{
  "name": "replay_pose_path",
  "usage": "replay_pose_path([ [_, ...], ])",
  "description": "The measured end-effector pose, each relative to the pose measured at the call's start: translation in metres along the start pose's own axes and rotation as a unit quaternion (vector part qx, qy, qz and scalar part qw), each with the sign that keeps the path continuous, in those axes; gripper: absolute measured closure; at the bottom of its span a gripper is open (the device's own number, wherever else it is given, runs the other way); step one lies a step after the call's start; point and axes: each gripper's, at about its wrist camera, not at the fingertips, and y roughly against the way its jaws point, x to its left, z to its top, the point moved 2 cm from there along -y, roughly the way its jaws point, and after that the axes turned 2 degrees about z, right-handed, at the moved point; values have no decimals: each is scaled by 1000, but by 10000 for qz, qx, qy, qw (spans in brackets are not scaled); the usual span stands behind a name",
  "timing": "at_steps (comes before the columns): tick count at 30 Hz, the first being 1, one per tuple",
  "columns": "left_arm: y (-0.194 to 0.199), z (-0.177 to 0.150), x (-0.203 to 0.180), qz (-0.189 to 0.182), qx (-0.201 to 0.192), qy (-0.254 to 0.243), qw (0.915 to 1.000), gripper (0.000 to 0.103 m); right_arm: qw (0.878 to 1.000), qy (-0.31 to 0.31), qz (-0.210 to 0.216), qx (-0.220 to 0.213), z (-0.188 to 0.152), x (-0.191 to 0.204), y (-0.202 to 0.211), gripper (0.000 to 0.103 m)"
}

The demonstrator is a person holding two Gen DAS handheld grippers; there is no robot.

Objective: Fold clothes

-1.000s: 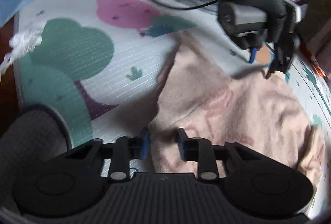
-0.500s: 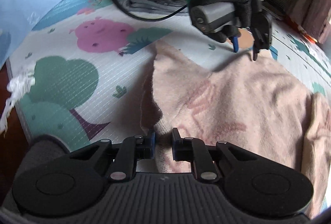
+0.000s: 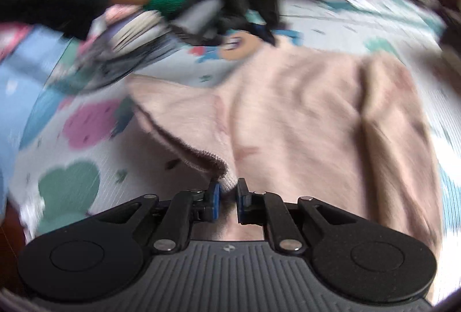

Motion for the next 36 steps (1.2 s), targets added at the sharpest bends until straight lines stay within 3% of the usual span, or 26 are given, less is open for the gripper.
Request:
replay_pose_path([
  [5,-9,4,-45,194,45,-290,9994,97,9930,-1181,-60,44,-16,-52,17,90],
  [11,-22,1,-80,361,24,-607,9975,97,9834,-1803,216,26,-40,-92,15,90],
  [15,-29,1,-89,419,26,-710,9966,97,9809,-1932,199,-73,-41,-106,18,90],
  [23,-34,1,-92,401,24,-761,9963,97,9891,-1438,-269,-144,-52,-95,16,90],
  [29,-37,-1,-95,372,27,-799,9961,97,9889,-1461,-263,11,-65,-100,9,90],
  [34,-38,1,-86,181,8,-476,9987,97,9899,-1389,-267,39,-66,-101,9,90],
  [36,-39,1,-85,-172,-5,-511,9985,97,9902,-1369,-276,61,-66,-101,8,90],
])
